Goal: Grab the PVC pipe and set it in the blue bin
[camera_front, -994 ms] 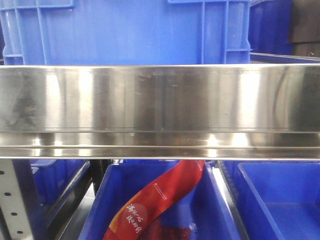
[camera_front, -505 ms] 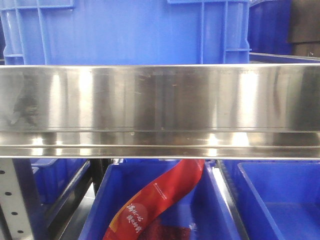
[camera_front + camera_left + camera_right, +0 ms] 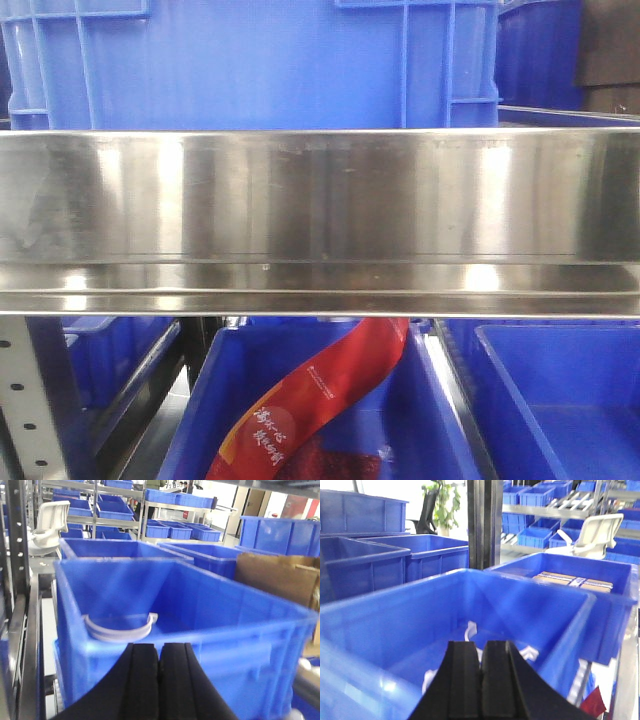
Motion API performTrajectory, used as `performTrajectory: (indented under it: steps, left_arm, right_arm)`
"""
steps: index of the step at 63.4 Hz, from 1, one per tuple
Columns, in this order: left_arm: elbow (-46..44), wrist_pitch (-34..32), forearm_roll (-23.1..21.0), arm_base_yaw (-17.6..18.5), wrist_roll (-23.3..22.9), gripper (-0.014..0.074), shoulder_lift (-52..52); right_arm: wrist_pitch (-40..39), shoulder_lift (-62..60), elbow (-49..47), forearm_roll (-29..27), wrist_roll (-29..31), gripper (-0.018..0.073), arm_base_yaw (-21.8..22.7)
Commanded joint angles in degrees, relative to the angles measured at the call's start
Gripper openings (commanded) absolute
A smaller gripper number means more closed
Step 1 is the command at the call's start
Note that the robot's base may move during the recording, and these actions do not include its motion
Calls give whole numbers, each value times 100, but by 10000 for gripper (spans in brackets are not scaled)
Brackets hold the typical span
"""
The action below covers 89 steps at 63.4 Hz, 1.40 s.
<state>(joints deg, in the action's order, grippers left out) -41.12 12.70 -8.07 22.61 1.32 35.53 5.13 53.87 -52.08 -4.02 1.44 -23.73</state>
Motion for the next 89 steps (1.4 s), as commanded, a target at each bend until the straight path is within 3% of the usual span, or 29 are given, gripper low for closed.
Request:
performTrajectory:
  steps: [1,49,58,76,89]
  left_arm:
    - [181,-173,-50,37,-3,-111,-254]
    - [216,-174,-39,37,-3,-111,-396]
    - [216,-174,-39,37,-3,-111,-396]
    - [216,-174,-39,37,-3,-111,-396]
    - [216,-174,-39,37,-3,-111,-396]
  right_arm:
    - [-513,-395,436,35,-20,-168,-20]
    - [-374,-1006,559,37,-20,-168,-20]
    - [-356,-1254,1069,37,-20,-168,-3]
    - [-598,-2573,3158,-21,-20,-168,1110]
    - [-731,-3473,4079,-21,-20,-168,2007]
